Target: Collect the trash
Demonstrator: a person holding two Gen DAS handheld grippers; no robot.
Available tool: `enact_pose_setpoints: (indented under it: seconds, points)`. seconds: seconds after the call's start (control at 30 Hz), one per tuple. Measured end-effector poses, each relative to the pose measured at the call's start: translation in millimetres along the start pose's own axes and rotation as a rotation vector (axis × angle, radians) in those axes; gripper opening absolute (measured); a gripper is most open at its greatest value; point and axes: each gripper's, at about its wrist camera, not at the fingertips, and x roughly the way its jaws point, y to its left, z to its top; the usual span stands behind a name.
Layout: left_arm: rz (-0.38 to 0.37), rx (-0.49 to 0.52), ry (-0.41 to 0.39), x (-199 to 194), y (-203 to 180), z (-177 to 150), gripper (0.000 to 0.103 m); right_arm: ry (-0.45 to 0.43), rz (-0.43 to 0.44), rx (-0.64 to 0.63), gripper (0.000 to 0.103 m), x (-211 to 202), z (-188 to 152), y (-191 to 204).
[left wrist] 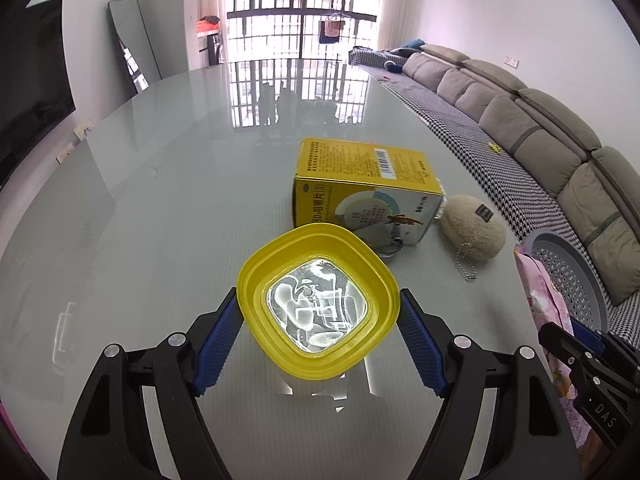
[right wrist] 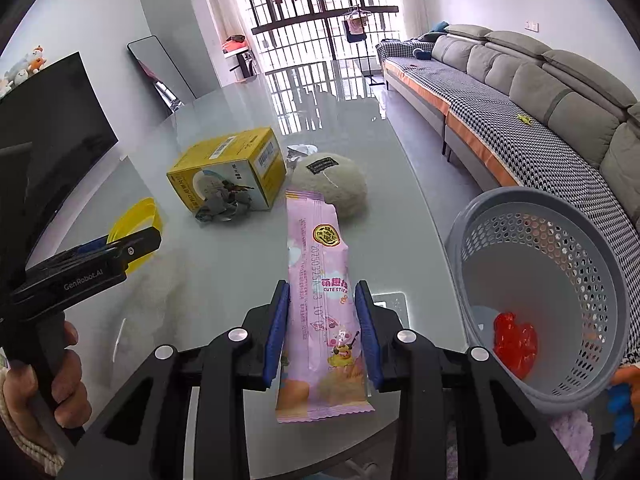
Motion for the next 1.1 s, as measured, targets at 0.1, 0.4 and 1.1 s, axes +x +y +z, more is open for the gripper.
enact_pose_setpoints:
  seconds: [0.1, 0.4, 1.1]
  points:
    - [-0.027, 0.025, -0.006, -3.8, -12.7, 0.8, 0.075, -0.012, -0.009, 0.007, 0.033, -4.7, 0.0, -3.3]
    - [-0.08, 0.082, -0.026, -13.6, -50.0, 3.1, 0.075, -0.047, -0.043, 0.037, 0.033, -20.8, 3.1, -27.0]
    - [-0.207, 0.249, -0.028, -10.6, -138.9, 2.9, 0.075, -0.101, -0.174, 0.197, 0.033, -57.2, -22.5, -117.4]
